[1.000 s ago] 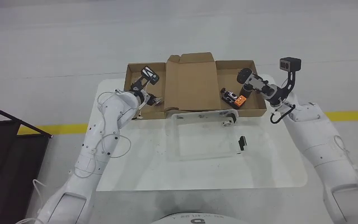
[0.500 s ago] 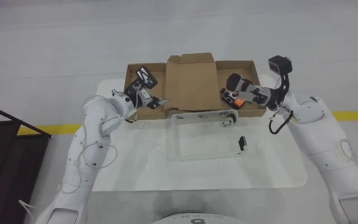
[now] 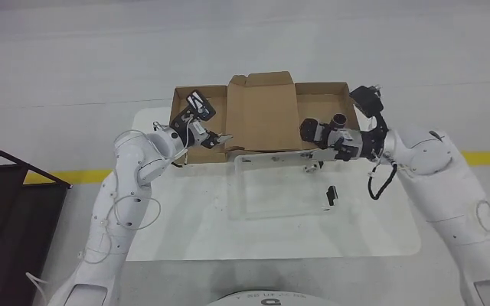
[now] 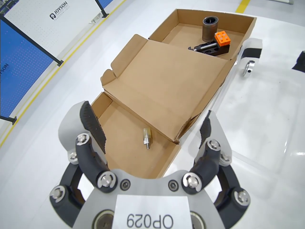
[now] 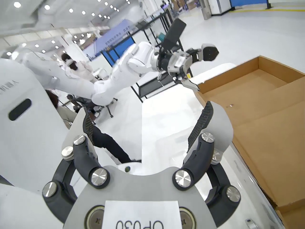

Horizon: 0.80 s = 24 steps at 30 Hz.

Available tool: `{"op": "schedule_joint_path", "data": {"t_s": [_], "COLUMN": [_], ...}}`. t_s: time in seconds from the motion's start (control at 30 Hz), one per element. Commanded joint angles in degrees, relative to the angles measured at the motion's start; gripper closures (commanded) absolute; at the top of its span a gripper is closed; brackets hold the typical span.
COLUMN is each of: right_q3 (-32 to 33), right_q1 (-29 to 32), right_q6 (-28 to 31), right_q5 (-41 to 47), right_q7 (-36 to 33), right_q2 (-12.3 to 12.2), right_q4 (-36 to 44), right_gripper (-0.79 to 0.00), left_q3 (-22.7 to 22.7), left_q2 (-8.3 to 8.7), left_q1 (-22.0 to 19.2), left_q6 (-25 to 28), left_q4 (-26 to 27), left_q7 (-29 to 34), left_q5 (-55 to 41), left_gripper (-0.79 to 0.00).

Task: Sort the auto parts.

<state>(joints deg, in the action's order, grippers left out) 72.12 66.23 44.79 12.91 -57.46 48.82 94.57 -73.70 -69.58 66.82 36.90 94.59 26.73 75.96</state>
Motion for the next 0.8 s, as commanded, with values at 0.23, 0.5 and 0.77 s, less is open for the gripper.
{"op": "schedule_joint_path", "data": {"t_s": [0.23, 0.5, 0.77], "right_q3": [-4.24, -4.26, -6.31], "right_q1": [-1.60, 1.48, 4.30], "right_q6": [-0.28, 0.16, -8.49], "right_q5": [-26.10, -40.28, -59.71], "right_q7": [-2.31, -1.38, 1.75], "right_q2": [0.04, -0.70, -0.67], "right_q4": [-1.65, 3.13, 8.72], "right_gripper": [-0.751, -0.733, -0.610], "left_q3": [0.00, 0.00, 0.00], "left_q2": [0.00, 0.00, 0.00], "left_q1": [0.00, 0.00, 0.00], "left_q6": [0.00, 0.00, 0.00], "left_q4": [0.00, 0.00, 0.00], "left_q7": [0.00, 0.00, 0.00], "left_q5": [0.00, 0.00, 0.00], "left_gripper": [-0.785, -0.785, -0.785]}}
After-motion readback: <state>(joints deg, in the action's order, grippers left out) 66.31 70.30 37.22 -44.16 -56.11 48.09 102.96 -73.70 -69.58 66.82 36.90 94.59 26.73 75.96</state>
